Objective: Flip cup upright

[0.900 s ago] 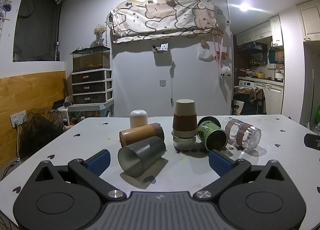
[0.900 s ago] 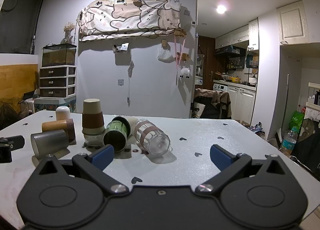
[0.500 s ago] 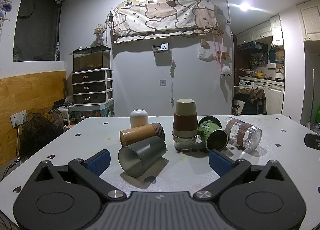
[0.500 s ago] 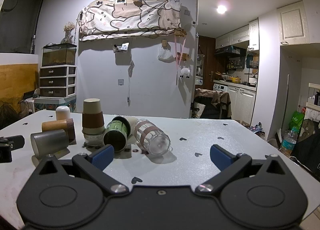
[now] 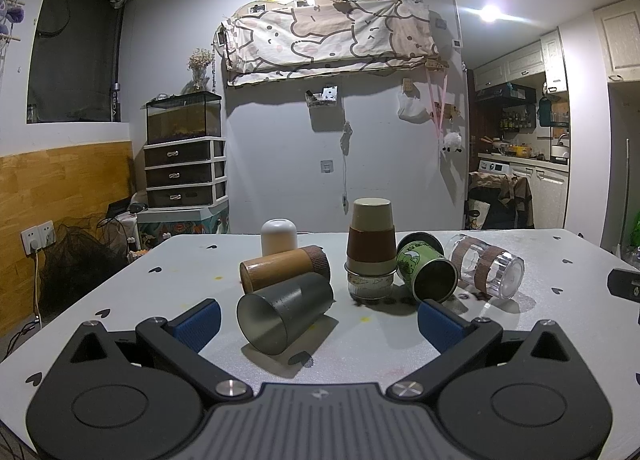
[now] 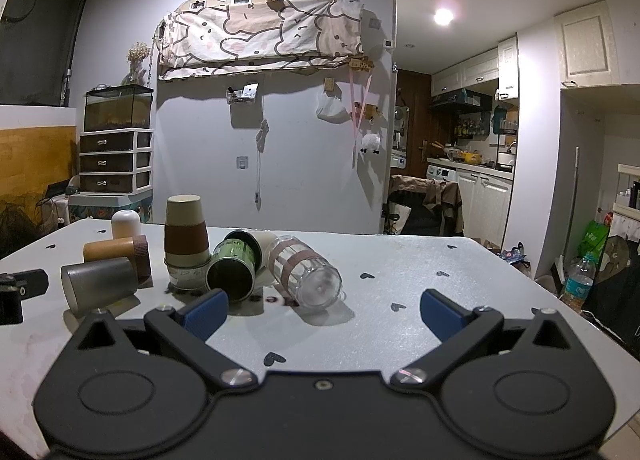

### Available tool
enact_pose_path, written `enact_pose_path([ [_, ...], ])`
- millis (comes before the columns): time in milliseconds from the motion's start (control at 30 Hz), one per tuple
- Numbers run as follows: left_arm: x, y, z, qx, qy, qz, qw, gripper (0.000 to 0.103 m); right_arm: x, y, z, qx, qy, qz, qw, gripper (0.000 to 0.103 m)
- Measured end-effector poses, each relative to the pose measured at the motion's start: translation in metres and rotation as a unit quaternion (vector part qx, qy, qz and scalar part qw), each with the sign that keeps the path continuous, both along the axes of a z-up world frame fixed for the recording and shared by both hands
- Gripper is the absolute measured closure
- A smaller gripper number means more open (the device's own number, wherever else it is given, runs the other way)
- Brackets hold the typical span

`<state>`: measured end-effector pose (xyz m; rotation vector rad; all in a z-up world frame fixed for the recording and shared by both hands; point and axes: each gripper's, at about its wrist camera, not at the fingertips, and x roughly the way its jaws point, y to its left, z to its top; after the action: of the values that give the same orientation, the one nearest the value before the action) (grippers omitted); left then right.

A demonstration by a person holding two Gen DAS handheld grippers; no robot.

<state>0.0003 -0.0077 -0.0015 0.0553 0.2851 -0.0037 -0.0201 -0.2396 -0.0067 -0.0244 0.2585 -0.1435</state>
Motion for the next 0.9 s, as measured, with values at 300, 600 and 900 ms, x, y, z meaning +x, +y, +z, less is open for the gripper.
enact_pose_path([
  [300,0.0,0.0,0.0,0.0,0.0,-0.001,1.0,0.0,0.0,0.0,0.0,-0.001,0.001,0.0,1.0,0.0],
  [600,0.001,-0.001,-0.003,0.0,0.0,-0.002,1.0,0.0,0.001,0.001,-0.001,-0.001,0.001,0.0,1.0,0.0],
  [900,0.009,0.008,-0.012,-0.014,-0.003,-0.023,0.9996,0.0,0.003,0.002,-0.007,-0.001,0.003,0.001,1.0,0.0],
])
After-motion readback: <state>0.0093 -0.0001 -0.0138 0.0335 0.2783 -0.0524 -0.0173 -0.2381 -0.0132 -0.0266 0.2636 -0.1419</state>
